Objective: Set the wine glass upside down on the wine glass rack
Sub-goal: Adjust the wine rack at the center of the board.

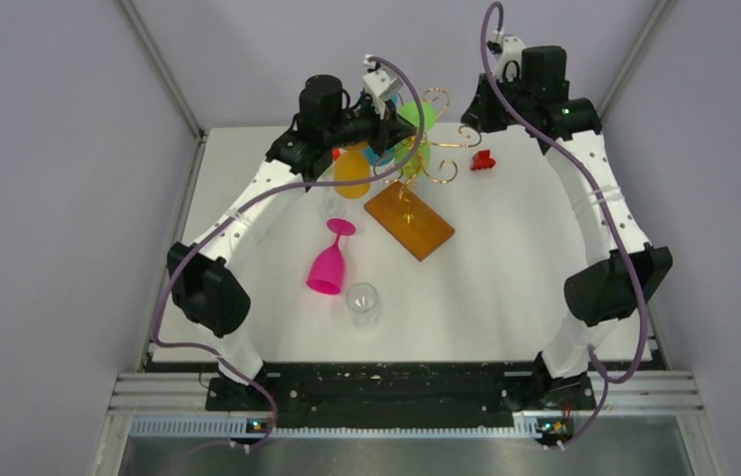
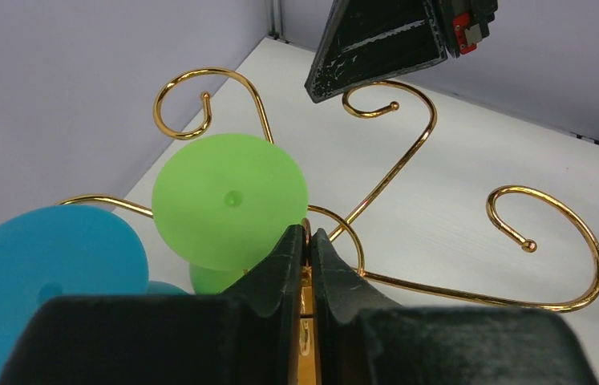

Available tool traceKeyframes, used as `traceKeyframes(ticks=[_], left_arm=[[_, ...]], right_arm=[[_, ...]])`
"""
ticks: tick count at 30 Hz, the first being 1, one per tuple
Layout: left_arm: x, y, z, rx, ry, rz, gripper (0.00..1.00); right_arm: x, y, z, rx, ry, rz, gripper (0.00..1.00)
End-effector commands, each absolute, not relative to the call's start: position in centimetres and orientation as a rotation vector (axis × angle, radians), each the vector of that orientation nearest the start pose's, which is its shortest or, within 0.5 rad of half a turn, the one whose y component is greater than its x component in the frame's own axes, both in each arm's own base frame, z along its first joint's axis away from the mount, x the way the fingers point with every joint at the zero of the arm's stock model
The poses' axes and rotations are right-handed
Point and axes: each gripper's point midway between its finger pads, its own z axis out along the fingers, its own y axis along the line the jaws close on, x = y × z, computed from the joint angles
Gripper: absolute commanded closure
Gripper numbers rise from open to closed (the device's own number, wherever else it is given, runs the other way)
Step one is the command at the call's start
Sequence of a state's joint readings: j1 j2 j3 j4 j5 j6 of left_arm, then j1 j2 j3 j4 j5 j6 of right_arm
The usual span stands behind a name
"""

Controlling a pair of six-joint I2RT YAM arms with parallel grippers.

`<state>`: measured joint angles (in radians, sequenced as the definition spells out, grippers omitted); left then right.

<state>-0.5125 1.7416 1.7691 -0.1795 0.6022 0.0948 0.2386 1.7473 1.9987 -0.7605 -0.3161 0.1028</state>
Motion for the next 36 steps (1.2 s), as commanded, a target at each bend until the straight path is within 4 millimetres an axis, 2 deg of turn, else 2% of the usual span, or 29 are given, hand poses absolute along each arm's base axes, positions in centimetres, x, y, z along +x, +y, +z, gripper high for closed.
traceKeyframes(ticks=[1, 13, 17, 19, 23, 27, 29, 31, 36], left_arm=[[41.2, -34.7, 39.5, 0.945, 1.378, -0.848, 1.0], [43.2, -35.3, 38.3, 0.954, 1.415, -0.837, 1.0], [43.4, -35.3, 37.9, 0.955, 1.428, -0.829, 1.0], [43.4, -35.1, 37.6, 0.955, 1.436, -0.822, 1.0], [43.1, -34.7, 37.1, 0.947, 1.445, -0.806, 1.0], [43.0, -34.4, 36.7, 0.943, 1.455, -0.797, 1.0], [43.0, -34.4, 36.5, 0.942, 1.458, -0.797, 1.0], [43.0, -34.3, 36.6, 0.942, 1.454, -0.796, 1.0], [42.8, -34.3, 36.5, 0.939, 1.453, -0.799, 1.0]], right_arm=[[42.3, 17.1, 35.7, -0.39, 2.034, 0.599, 0.94], [39.1, 18.1, 36.6, -0.42, 2.005, 0.712, 0.94], [39.5, 16.8, 36.4, -0.368, 2.005, 0.63, 0.93], [40.2, 15.8, 36.9, -0.314, 1.981, 0.562, 0.93], [40.8, 15.0, 39.5, -0.24, 1.881, 0.519, 0.83], [40.4, 14.1, 41.7, -0.162, 1.794, 0.504, 0.64], [40.2, 13.5, 41.6, -0.119, 1.777, 0.491, 0.58], [39.9, 12.8, 41.0, -0.066, 1.774, 0.475, 0.56], [39.6, 11.9, 38.4, 0.021, 1.796, 0.526, 0.6]])
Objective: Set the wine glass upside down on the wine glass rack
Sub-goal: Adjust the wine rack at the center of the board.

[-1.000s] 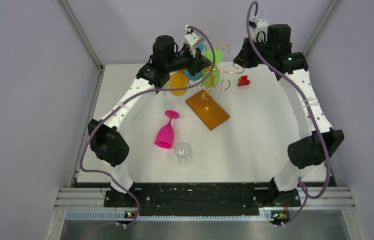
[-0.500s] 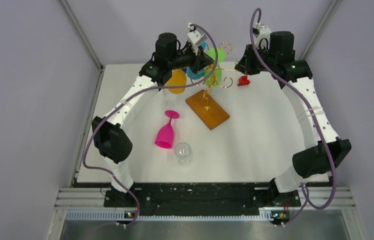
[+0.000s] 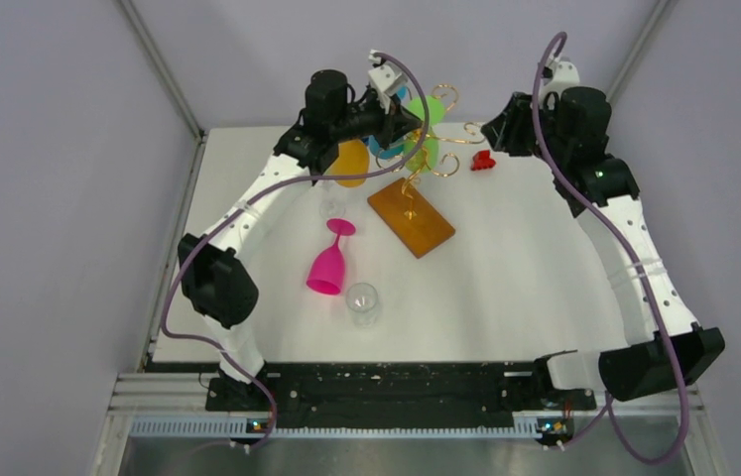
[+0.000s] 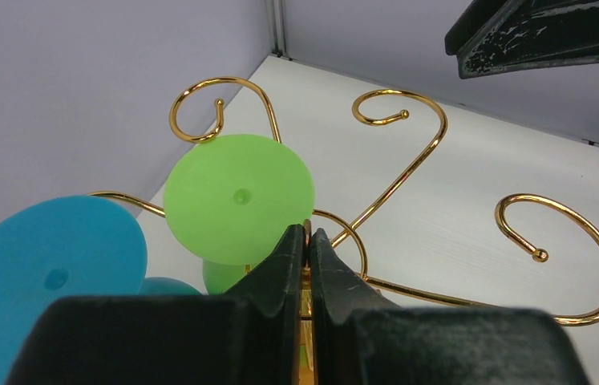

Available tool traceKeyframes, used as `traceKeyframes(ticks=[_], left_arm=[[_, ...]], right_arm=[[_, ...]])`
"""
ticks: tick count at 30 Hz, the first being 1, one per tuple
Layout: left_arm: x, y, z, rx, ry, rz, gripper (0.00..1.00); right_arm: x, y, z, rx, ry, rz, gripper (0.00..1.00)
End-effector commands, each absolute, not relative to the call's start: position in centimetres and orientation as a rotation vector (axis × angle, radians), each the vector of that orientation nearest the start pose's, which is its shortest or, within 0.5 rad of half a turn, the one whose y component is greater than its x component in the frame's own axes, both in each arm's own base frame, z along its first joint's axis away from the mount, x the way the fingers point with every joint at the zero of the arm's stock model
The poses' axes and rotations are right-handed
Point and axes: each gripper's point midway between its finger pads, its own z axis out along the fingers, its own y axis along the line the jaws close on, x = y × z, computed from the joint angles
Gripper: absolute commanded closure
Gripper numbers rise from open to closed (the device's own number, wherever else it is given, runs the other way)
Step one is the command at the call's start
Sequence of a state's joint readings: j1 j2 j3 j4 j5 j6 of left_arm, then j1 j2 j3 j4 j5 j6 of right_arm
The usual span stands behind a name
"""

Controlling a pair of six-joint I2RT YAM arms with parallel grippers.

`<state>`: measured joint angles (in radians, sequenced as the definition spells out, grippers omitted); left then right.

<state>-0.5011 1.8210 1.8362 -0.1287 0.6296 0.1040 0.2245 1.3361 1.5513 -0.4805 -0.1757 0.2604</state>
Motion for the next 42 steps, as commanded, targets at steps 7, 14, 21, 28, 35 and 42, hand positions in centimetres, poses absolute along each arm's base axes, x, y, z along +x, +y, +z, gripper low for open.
traceKeyframes(ticks=[7, 14, 21, 28, 35, 42], left_arm=[[42.8, -34.1, 36.5, 0.937, 1.453, -0.787, 1.0], [42.9, -34.0, 36.5, 0.937, 1.453, -0.785, 1.0], [42.9, -33.9, 36.4, 0.935, 1.456, -0.782, 1.0], [42.9, -33.7, 36.5, 0.931, 1.453, -0.778, 1.0], [43.0, -33.6, 36.6, 0.929, 1.451, -0.775, 1.0], [42.9, -33.6, 36.6, 0.929, 1.452, -0.774, 1.0]], right_arm=[[39.1, 11.6, 37.0, 0.13, 1.758, 0.76, 0.58], [38.6, 11.8, 37.7, 0.219, 1.613, 1.034, 0.56], [37.6, 12.1, 38.9, 0.283, 1.459, 1.191, 0.55], [37.8, 13.2, 38.8, 0.284, 1.442, 1.335, 0.56], [38.6, 13.1, 37.5, 0.307, 1.507, 1.305, 0.58], [38.9, 13.0, 36.9, 0.322, 1.534, 1.282, 0.56]])
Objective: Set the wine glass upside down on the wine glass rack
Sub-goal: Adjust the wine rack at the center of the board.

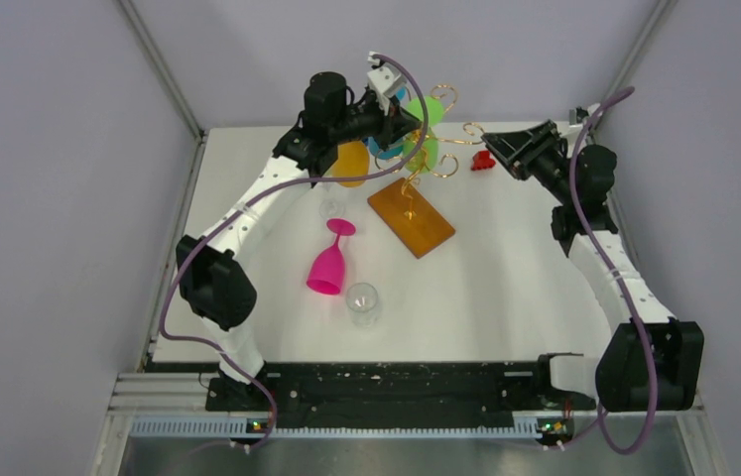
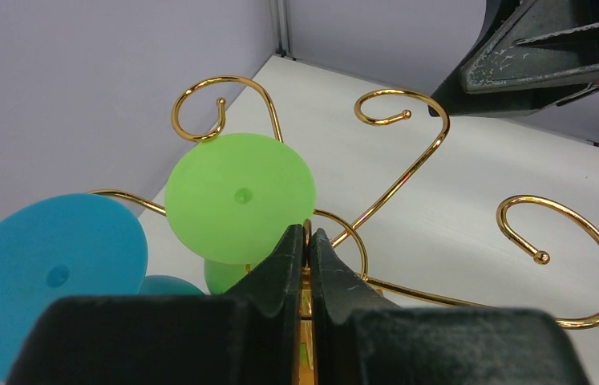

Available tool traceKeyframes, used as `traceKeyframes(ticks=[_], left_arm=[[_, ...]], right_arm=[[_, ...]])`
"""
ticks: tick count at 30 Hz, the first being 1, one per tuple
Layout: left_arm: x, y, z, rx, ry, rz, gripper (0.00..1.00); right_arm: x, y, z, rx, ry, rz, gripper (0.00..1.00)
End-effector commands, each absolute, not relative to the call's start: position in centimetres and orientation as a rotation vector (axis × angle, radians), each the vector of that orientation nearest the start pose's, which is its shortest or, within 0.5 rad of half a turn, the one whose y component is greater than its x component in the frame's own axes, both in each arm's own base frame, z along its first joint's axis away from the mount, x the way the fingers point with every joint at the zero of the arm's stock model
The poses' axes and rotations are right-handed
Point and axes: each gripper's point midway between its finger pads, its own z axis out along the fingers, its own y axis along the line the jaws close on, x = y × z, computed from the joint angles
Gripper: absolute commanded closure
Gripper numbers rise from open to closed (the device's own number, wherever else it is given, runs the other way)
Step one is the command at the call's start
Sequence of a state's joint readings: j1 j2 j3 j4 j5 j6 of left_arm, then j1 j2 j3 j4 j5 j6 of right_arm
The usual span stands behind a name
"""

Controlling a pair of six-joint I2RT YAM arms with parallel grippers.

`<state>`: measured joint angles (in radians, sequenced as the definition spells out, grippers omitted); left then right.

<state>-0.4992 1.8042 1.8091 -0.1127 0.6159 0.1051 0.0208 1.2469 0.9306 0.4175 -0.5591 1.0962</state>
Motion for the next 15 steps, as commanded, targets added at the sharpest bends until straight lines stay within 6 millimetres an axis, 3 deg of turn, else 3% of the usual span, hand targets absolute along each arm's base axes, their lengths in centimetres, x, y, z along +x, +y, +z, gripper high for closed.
traceKeyframes(ticks=[1, 8, 15], left_arm=[[42.9, -33.6, 36.6, 0.929, 1.451, -0.775, 1.0], [42.9, -33.6, 36.6, 0.928, 1.453, -0.773, 1.0], [43.0, -33.6, 36.5, 0.926, 1.454, -0.772, 1.0]], right_arm=[[39.0, 13.2, 37.0, 0.317, 1.527, 1.302, 0.56], [39.8, 14.0, 37.3, 0.308, 1.496, 1.417, 0.62], [40.2, 14.3, 37.3, 0.297, 1.489, 1.46, 0.78]])
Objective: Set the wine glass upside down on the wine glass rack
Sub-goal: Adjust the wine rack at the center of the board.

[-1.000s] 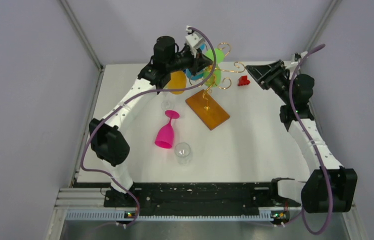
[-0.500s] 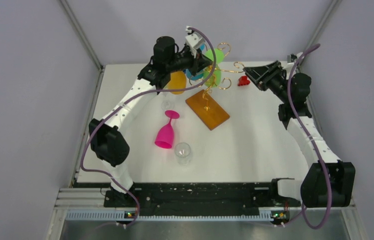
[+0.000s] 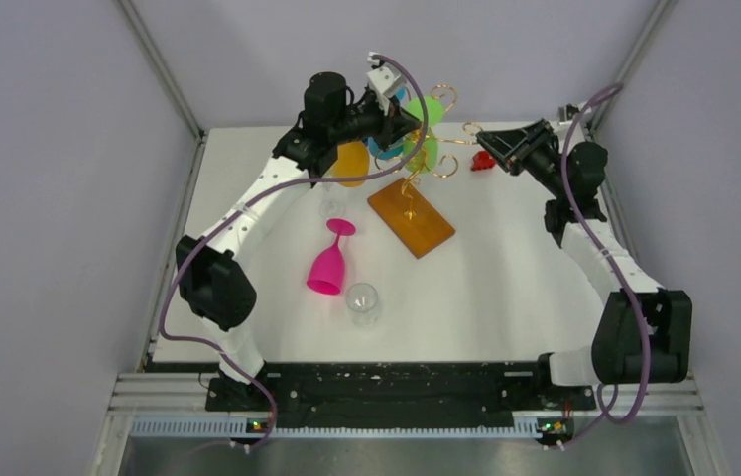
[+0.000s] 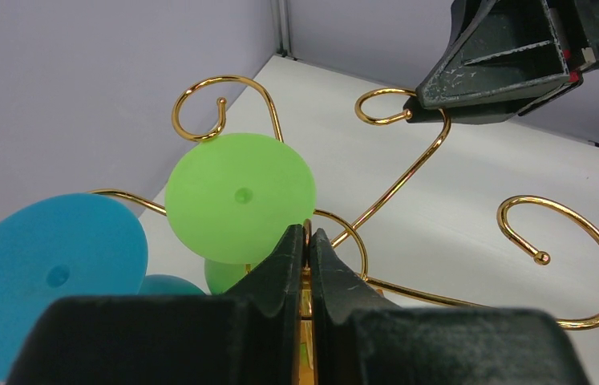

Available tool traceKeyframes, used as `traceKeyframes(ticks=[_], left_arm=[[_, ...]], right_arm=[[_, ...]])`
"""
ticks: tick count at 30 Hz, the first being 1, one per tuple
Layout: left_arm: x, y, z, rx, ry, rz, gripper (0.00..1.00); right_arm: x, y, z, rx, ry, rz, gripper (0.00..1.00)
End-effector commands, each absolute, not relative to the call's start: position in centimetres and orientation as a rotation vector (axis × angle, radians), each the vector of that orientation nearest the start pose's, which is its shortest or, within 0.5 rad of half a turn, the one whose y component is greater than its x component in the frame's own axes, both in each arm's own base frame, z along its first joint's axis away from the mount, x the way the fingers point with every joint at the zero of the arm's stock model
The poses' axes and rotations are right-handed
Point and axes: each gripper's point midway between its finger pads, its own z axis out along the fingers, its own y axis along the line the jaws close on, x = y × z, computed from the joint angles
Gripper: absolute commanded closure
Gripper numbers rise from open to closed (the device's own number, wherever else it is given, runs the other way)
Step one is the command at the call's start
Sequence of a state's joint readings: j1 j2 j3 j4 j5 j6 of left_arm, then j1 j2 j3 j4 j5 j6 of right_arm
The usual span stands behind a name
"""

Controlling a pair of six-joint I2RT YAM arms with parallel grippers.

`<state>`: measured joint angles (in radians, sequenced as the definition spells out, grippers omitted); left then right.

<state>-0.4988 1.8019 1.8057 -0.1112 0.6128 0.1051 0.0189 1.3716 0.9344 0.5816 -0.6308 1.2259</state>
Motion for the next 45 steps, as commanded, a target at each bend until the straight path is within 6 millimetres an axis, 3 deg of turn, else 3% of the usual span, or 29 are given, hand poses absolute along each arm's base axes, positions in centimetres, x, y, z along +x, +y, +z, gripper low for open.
traceKeyframes(ticks=[1, 8, 14, 20, 31, 45], left_arm=[[43.1, -33.6, 36.4, 0.926, 1.457, -0.773, 1.0], [43.3, -33.5, 36.3, 0.923, 1.458, -0.772, 1.0], [43.6, -33.6, 36.4, 0.922, 1.457, -0.773, 1.0], [43.9, -33.7, 36.7, 0.924, 1.451, -0.772, 1.0], [43.3, -33.7, 36.6, 0.926, 1.444, -0.796, 1.0], [42.7, -33.4, 37.0, 0.92, 1.424, -0.795, 1.0]], right_arm=[[40.2, 14.3, 37.4, 0.297, 1.486, 1.46, 0.81], [39.3, 15.6, 38.0, 0.247, 1.472, 1.493, 1.0], [38.0, 17.9, 38.8, 0.196, 1.498, 1.467, 1.0], [36.2, 18.5, 38.9, 0.208, 1.512, 1.426, 1.0], [31.9, 21.4, 38.8, 0.066, 1.558, 1.309, 1.0], [28.9, 24.7, 41.1, -0.063, 1.532, 1.308, 1.0]])
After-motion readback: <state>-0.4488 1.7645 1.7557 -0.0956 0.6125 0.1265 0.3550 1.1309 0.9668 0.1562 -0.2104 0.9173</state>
